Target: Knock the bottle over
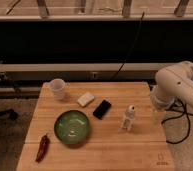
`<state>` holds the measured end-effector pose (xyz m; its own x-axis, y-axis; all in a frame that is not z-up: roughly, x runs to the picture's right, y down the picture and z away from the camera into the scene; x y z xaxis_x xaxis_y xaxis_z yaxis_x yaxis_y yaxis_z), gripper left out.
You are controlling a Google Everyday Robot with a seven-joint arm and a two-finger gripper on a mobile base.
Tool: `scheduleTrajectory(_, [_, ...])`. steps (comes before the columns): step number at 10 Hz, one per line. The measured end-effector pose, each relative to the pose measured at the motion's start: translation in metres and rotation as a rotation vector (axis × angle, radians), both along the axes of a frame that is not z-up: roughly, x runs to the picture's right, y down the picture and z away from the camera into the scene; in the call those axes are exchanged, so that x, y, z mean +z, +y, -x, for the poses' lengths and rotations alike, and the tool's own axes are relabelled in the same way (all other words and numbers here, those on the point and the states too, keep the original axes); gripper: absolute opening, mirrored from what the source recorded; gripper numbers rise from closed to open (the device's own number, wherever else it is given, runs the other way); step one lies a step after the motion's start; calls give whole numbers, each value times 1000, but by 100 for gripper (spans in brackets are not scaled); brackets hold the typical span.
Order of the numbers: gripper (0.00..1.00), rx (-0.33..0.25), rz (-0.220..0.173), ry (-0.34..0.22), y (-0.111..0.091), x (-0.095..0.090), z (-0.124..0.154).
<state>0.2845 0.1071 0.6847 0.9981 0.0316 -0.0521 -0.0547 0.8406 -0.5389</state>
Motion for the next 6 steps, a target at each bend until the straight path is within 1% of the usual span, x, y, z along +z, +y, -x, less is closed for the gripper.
scheduleTrajectory(2, [80, -6, 6, -1, 5, 7, 6])
scheduleTrajectory(6, [80, -13, 11, -3, 6, 11, 11])
